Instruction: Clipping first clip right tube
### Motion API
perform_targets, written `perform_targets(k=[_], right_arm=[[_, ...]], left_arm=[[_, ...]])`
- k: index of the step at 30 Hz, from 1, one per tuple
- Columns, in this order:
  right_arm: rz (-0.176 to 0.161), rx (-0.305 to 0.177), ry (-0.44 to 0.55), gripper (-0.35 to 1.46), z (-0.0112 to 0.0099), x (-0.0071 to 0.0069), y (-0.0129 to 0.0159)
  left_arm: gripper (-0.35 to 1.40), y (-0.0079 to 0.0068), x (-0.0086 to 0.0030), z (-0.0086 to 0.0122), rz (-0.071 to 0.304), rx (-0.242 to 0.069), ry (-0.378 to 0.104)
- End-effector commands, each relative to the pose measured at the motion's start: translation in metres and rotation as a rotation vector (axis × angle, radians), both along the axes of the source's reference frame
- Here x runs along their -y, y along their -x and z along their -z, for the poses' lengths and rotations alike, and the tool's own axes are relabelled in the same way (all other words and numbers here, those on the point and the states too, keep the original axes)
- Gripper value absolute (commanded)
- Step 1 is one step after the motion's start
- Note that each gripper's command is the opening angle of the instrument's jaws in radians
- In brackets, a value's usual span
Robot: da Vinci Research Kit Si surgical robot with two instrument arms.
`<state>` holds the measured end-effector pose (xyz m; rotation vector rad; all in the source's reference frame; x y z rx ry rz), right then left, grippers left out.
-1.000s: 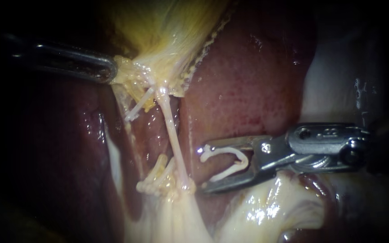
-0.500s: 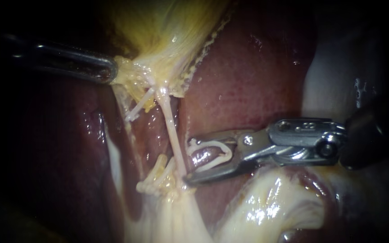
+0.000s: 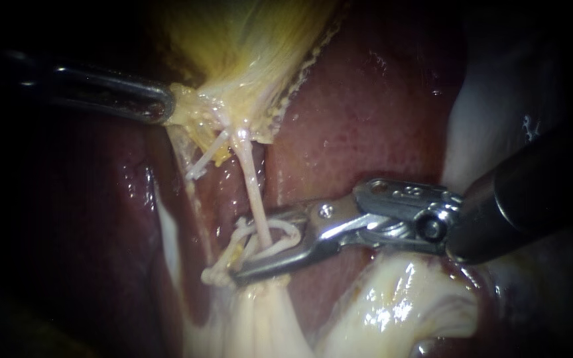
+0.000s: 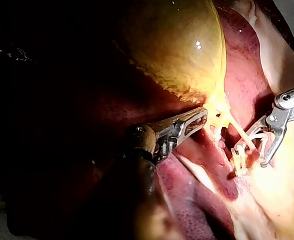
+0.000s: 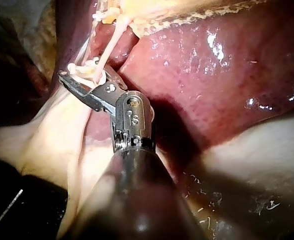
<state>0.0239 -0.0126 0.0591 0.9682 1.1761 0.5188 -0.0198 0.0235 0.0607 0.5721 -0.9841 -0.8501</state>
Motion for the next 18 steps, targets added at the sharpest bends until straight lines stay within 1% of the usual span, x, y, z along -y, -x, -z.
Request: perform_targets(k=[1, 5, 8, 9, 11, 15, 18], right_arm=[[0.008, -0.008, -0.007, 0.50, 0.0004, 0.0000, 0.0000], [0.031, -0.028, -0.028, 0.50, 0.0013, 0.0006, -0.0001], [0.036, -0.038, -0.035, 0.49, 0.0019, 0.0010, -0.0002], [0.034, -0.037, -0.034, 0.49, 0.0021, 0.0010, -0.0002], [0.015, -0.033, -0.039, 0.48, 0.0023, 0.0011, -0.0002], [0.010, -0.035, -0.041, 0.42, 0.0024, 0.0009, 0.0000], [0.010, -0.034, -0.041, 0.31, 0.0020, 0.0007, 0.0005]], left_arm=[[-0.35, 0.0000, 0.0000, 0.0000, 0.000, 0.000, 0.000], [-0.35, 0.0000, 0.0000, 0.0000, 0.000, 0.000, 0.000], [-0.35, 0.0000, 0.0000, 0.0000, 0.000, 0.000, 0.000], [-0.35, 0.0000, 0.0000, 0.0000, 0.000, 0.000, 0.000], [-0.35, 0.0000, 0.0000, 0.0000, 0.000, 0.000, 0.000], [-0.35, 0.0000, 0.0001, 0.0000, 0.000, 0.000, 0.000], [-0.35, 0.0000, 0.0001, 0.0000, 0.000, 0.000, 0.001]])
